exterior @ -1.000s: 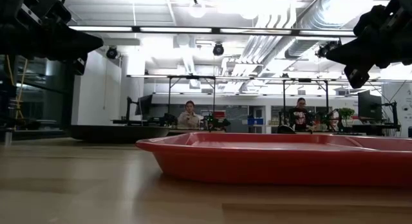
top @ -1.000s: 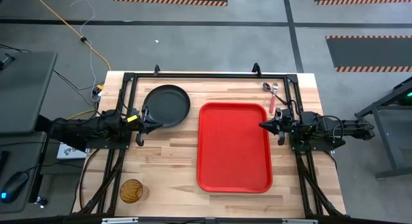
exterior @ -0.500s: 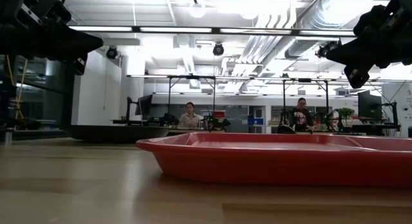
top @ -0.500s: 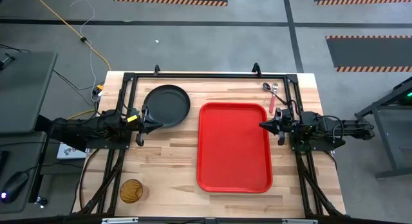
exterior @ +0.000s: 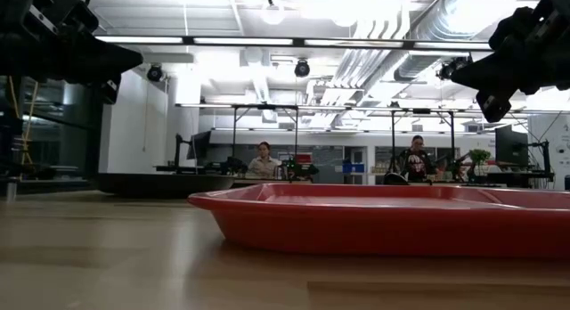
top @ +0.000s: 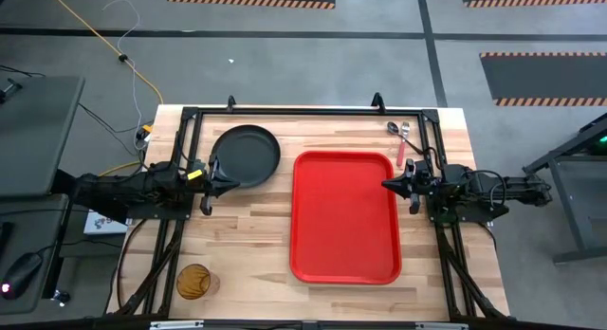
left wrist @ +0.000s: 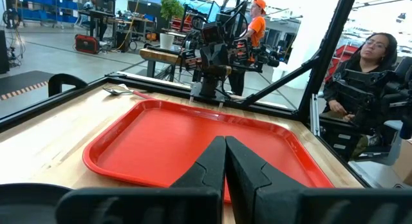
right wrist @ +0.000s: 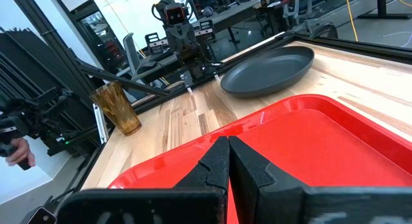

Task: Pick and place plate/cup/fork/spoon on tray

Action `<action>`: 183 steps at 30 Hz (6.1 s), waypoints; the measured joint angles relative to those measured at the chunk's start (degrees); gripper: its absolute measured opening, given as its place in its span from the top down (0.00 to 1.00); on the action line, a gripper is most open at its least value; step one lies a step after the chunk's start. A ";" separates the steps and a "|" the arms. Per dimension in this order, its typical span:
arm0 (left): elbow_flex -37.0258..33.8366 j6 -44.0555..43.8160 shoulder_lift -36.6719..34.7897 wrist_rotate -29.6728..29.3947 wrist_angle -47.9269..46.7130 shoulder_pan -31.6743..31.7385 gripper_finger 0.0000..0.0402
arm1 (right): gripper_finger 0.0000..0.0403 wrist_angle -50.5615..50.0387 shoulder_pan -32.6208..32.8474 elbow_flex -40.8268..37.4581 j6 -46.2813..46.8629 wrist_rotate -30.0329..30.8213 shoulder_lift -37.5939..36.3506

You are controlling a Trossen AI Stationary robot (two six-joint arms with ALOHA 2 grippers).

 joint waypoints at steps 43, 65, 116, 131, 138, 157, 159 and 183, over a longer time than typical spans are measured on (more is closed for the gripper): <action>53.69 -13.88 51.20 -11.30 -45.27 12.97 0.37 | 1.00 0.01 0.00 -0.01 0.00 0.00 0.00; 61.64 -3.77 79.93 3.28 -59.58 18.29 0.36 | 1.00 0.01 0.00 0.00 -0.01 0.00 0.00; 61.64 -9.15 104.63 -3.24 -48.66 10.04 0.45 | 1.00 0.00 -0.01 -0.01 0.00 -0.01 0.00; 61.77 -7.81 103.72 -4.72 -49.96 10.03 0.96 | 1.00 0.00 -0.01 0.00 -0.01 -0.01 0.00; 61.53 -7.11 102.10 -6.19 -50.73 10.62 0.97 | 1.00 0.00 0.00 0.00 -0.01 -0.02 0.00; 66.32 -1.09 98.68 -12.61 -57.75 11.21 0.99 | 1.00 0.00 0.00 0.00 0.00 -0.02 0.00; 67.98 -0.05 97.45 -13.81 -59.03 11.21 0.99 | 1.00 0.00 0.00 0.00 0.00 -0.01 0.00; 94.47 31.94 94.59 -27.06 -60.14 9.74 0.99 | 1.00 0.00 -0.02 0.00 -0.02 -0.02 0.00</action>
